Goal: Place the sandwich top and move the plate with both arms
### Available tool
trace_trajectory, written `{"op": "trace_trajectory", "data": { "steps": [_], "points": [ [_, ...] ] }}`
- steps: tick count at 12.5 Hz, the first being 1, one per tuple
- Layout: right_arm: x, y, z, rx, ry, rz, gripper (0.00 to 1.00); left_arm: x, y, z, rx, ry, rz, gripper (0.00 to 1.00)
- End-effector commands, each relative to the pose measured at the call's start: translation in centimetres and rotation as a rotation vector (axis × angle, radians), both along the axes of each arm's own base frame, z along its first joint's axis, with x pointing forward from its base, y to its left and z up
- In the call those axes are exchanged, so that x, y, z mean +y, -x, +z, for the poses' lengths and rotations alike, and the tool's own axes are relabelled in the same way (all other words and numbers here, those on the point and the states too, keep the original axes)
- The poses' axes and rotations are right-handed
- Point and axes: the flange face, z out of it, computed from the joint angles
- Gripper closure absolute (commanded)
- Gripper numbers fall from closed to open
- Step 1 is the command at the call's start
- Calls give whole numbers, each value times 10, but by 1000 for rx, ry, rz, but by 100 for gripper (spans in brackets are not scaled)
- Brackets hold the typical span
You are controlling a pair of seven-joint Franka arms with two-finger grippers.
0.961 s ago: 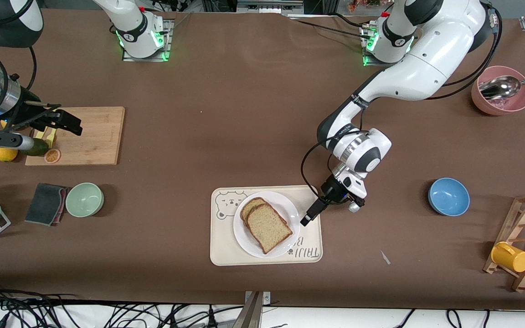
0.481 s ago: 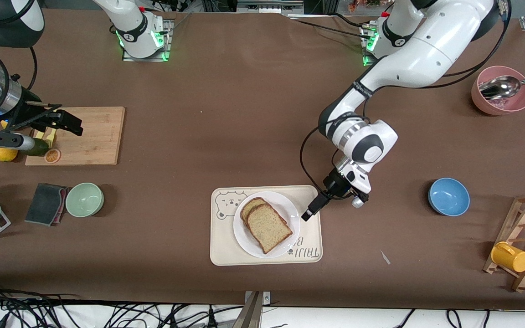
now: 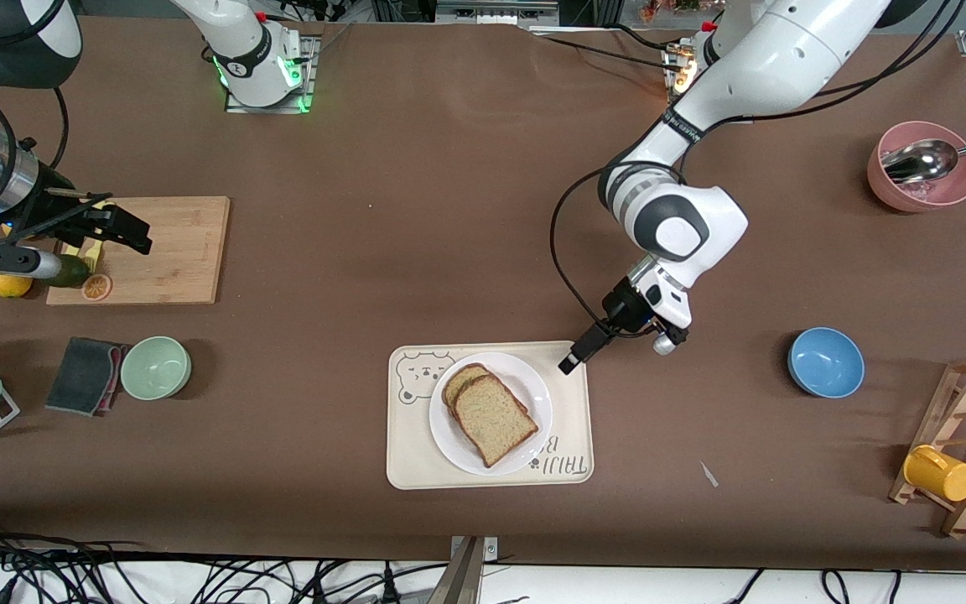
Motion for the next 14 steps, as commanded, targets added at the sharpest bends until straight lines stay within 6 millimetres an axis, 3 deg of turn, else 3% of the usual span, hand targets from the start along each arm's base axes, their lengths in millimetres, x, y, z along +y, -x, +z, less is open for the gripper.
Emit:
{"op": "trace_trajectory", "data": {
  "steps": [1, 5, 10, 12, 14],
  "points": [
    [0, 1, 13, -18, -1, 2, 0, 16, 23, 20, 35, -24, -38, 1],
    [0, 2, 13, -14, 10, 13, 0, 46, 17, 38, 138, -89, -140, 1],
    [-4, 8, 22, -17, 17, 16, 0, 117, -1, 67, 238, -206, -314, 1],
    [-2, 10, 21, -4, 18, 16, 0, 145, 0, 80, 296, -320, -372, 1],
    [-2, 10, 21, -2, 18, 18, 0, 165, 4, 101, 363, -541, -439, 1]
  ]
}}
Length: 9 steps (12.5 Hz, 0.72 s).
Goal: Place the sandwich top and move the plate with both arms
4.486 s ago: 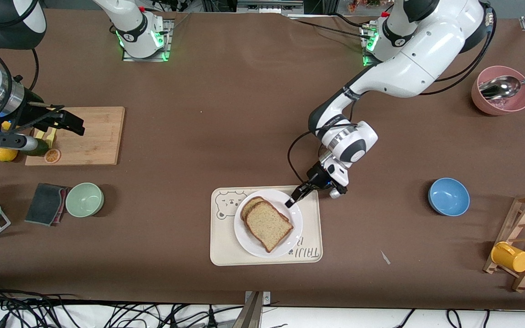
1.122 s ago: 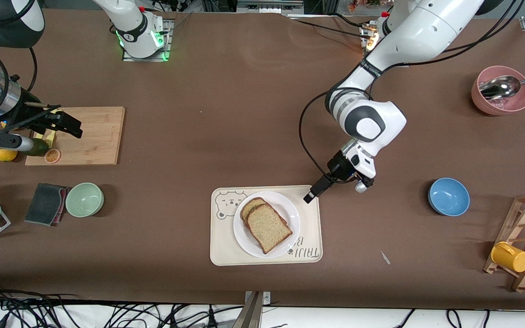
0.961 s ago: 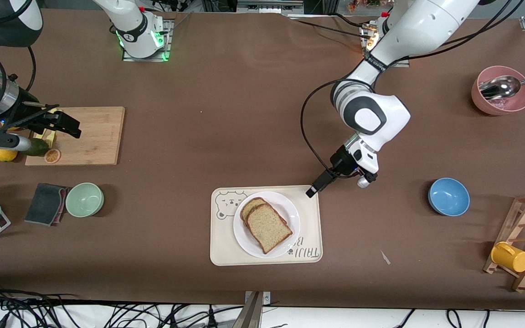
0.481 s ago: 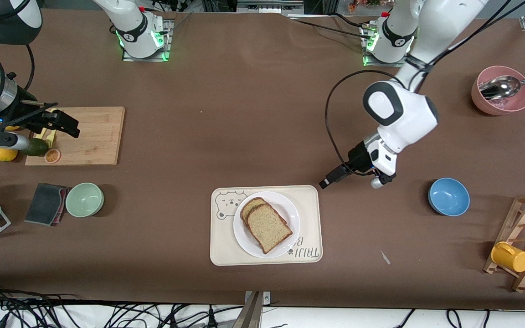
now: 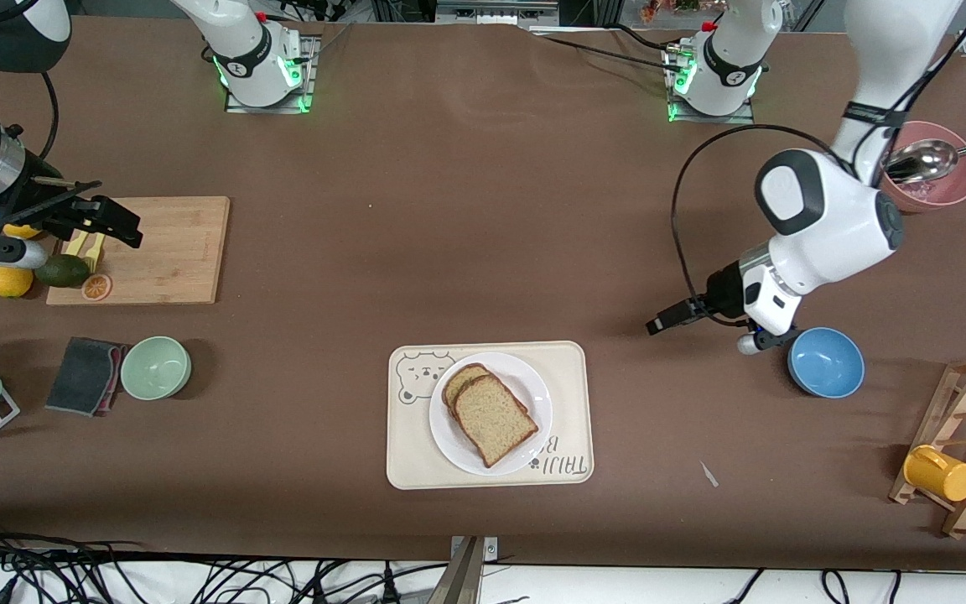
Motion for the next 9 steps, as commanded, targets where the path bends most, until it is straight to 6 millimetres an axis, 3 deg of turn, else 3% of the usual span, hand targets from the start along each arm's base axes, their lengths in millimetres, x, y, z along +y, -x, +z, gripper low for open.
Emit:
{"op": "trace_trajectory", "data": {
  "steps": [1, 4, 8, 9],
  "points": [
    [0, 4, 9, 1, 10, 16, 0, 22, 13, 37, 42, -250, -56, 1],
    [-1, 5, 9, 0, 10, 22, 0, 56, 6, 82, 99, -398, -69, 0],
    [-2, 9, 12, 16, 11, 17, 0, 87, 25, 170, 58, -500, -21, 0],
    [-3, 9, 12, 18, 12, 16, 0, 90, 29, 184, 61, -509, -14, 0]
  ]
}}
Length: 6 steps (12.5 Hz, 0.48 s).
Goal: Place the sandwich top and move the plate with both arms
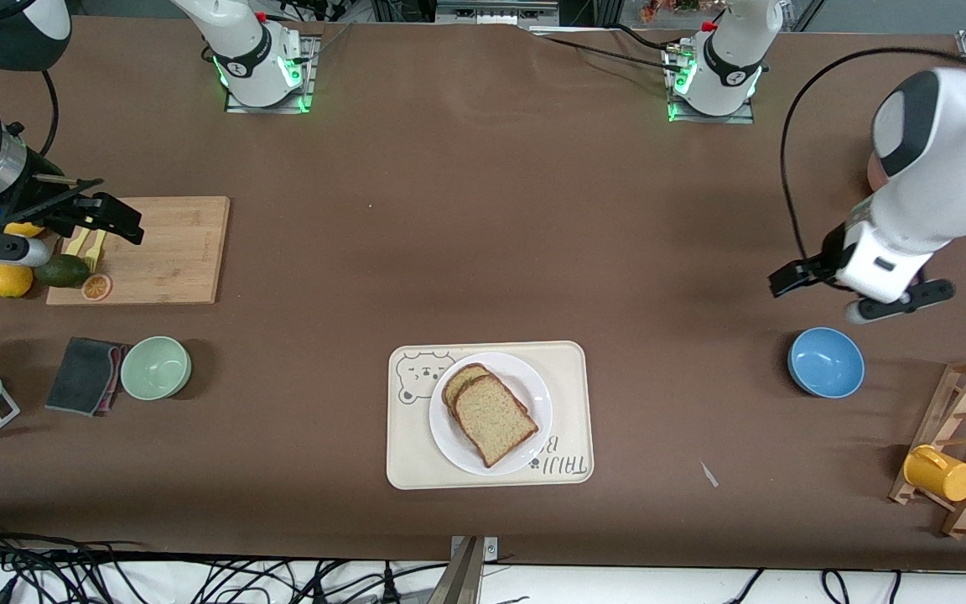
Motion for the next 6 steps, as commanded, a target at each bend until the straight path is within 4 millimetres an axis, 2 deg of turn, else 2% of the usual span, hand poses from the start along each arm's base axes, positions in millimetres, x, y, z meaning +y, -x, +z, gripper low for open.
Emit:
{"op": "trace_trajectory", "data": {
  "steps": [1, 3, 5, 6],
  "points": [
    [-4, 7, 11, 2, 10, 9, 0, 12, 19, 43, 3, -70, 0, 0],
    [-6, 9, 13, 7, 12, 6, 0, 19, 42, 72, 6, -95, -70, 0],
    [-13, 8, 13, 7, 13, 6, 0, 25, 59, 88, 5, -70, -50, 0],
    [-12, 10, 13, 13, 11, 21, 0, 23, 70, 87, 14, -81, -62, 0]
  ]
}}
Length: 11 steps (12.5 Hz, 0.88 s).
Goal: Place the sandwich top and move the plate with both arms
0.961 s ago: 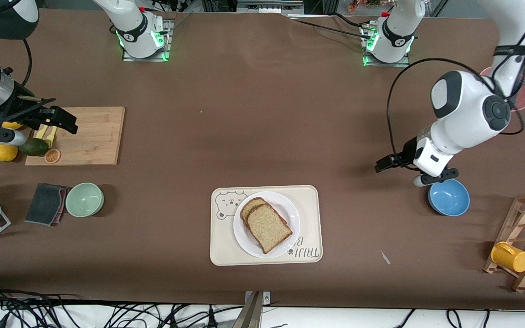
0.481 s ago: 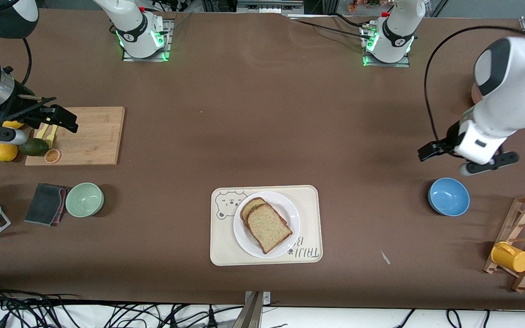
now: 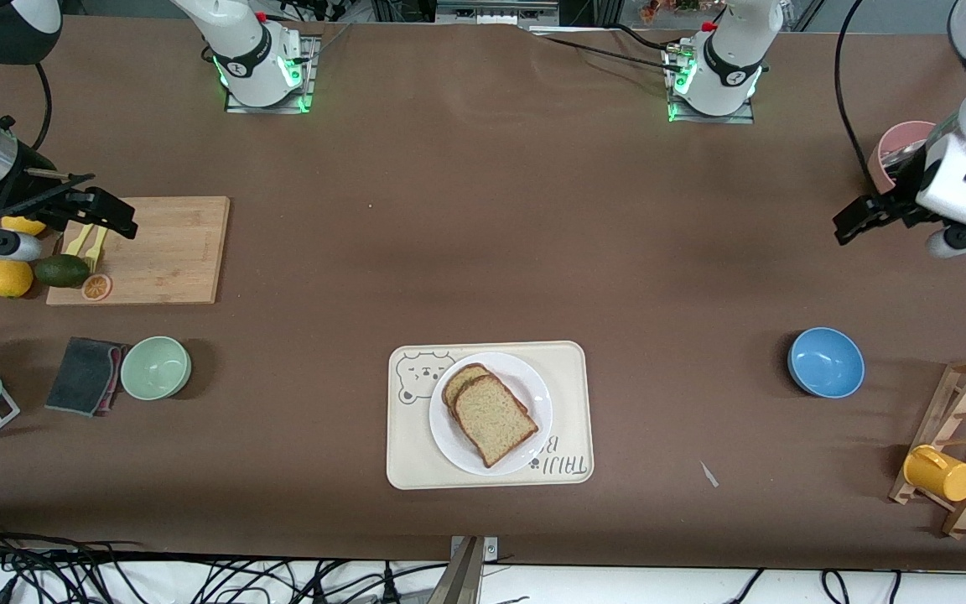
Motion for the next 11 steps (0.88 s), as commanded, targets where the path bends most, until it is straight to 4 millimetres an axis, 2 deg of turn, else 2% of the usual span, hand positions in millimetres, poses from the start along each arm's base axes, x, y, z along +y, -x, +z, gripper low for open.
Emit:
{"op": "trace_trajectory", "data": {
  "steps": [1, 3, 6, 7, 8, 11],
  "points": [
    [2, 8, 10, 11, 8, 31, 0, -3, 34, 3, 13, -6, -41, 0],
    [4, 9, 12, 10, 6, 29, 0, 7, 37, 3, 12, 2, -57, 0],
    [4, 9, 12, 6, 4, 31, 0, 14, 26, -1, -3, 37, -47, 0],
    [2, 9, 12, 6, 4, 31, 0, 31, 19, 7, -21, 46, -18, 0],
    [-1, 9, 12, 7, 4, 25, 0, 39, 12, 12, -28, 57, -3, 0],
    [3, 8, 13, -1, 7, 31, 0, 41, 5, 12, -32, 81, 7, 0]
  ]
}}
